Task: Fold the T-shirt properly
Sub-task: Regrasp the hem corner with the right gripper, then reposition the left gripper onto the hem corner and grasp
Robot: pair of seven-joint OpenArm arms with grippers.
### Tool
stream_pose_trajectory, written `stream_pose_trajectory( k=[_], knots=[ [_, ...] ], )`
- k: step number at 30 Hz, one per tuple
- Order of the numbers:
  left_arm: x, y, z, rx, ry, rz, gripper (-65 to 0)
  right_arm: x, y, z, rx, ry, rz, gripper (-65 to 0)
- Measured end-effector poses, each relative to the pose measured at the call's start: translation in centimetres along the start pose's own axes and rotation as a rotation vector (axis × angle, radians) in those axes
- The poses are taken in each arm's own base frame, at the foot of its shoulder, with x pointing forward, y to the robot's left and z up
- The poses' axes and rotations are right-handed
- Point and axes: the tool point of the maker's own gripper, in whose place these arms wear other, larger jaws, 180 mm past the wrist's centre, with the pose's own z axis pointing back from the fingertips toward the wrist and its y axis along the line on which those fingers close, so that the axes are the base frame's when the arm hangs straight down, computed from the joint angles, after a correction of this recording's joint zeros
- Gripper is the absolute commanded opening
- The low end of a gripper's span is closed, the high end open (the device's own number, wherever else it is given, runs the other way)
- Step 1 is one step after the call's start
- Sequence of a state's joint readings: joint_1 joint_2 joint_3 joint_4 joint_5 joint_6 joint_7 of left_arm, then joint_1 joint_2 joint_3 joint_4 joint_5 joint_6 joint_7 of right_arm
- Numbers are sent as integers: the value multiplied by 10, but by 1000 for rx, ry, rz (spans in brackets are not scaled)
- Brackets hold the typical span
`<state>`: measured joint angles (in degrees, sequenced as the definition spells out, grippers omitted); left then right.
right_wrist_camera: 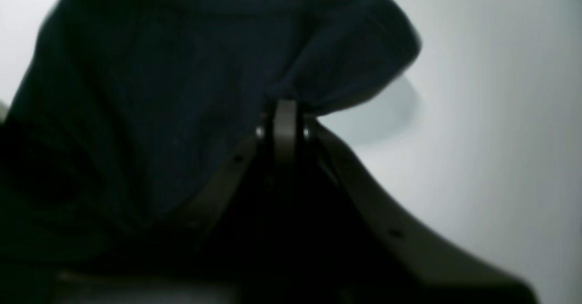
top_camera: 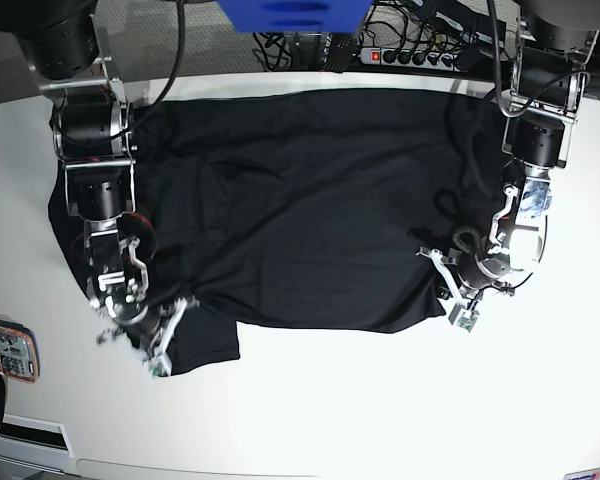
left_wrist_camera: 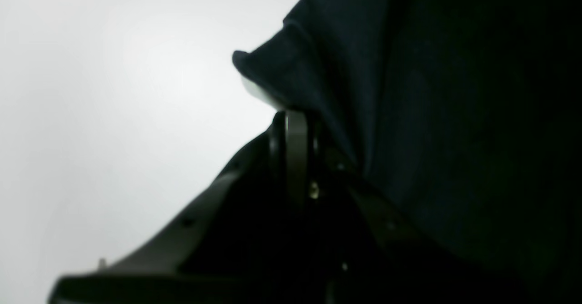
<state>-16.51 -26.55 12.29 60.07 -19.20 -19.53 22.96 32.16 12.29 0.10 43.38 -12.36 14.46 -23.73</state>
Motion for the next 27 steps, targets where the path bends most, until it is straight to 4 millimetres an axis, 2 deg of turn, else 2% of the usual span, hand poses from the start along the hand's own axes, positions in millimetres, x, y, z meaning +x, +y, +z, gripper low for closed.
stream_pose_trajectory(
  k=[2, 4, 6, 9, 10, 11, 14, 16, 18, 20, 21, 23, 24, 26, 27],
  knots=[
    [0, 0, 0, -1, 0, 1, -650, 29, -10, 5, -23, -64, 11, -650],
    [-1, 0, 0, -1, 1, 1, -650, 39, -12, 8, -35, -99, 18, -650],
    [1, -2, 1, 0, -3, -6, -650, 21, -3, 11, -26, -81, 21, -650],
    [0, -17, 16, -17, -37, -18, -650, -29, 25, 16, 21, 13, 26, -650],
    [1, -22, 22, -19, -61, -11, -650, -34, 27, 18, 24, 12, 10, -650],
    [1, -24, 28, -21, -82, 6, -650, -29, 21, 22, 9, -12, -12, -650],
    [3, -14, 32, 24, -96, 55, -650, -4, -14, 30, -73, -88, -50, -650],
    [9, -8, 36, 32, -134, 71, -650, -1, -19, 34, -89, -118, -47, -650],
    [4, -5, 38, 40, -125, 74, -650, -23, -10, 33, -71, -69, -51, -650],
    [-7, -7, 38, 42, -100, 74, -650, -56, 12, 32, -29, 6, -56, -650],
    [-12, -9, 38, 36, -91, 78, -650, -61, 20, 34, -12, 8, -51, -650],
    [-18, -9, 41, 32, -78, 75, -650, -50, 17, 39, -22, -15, -34, -650],
    [-17, -6, 43, 41, -87, 80, -650, -36, 10, 42, -45, -55, -30, -650],
    [-13, 5, 51, 70, -105, 86, -650, -13, 0, 49, -73, -132, -27, -650],
    [-12, 11, 55, 86, -113, 88, -650, -11, -5, 51, -84, -144, -39, -650]
  ],
)
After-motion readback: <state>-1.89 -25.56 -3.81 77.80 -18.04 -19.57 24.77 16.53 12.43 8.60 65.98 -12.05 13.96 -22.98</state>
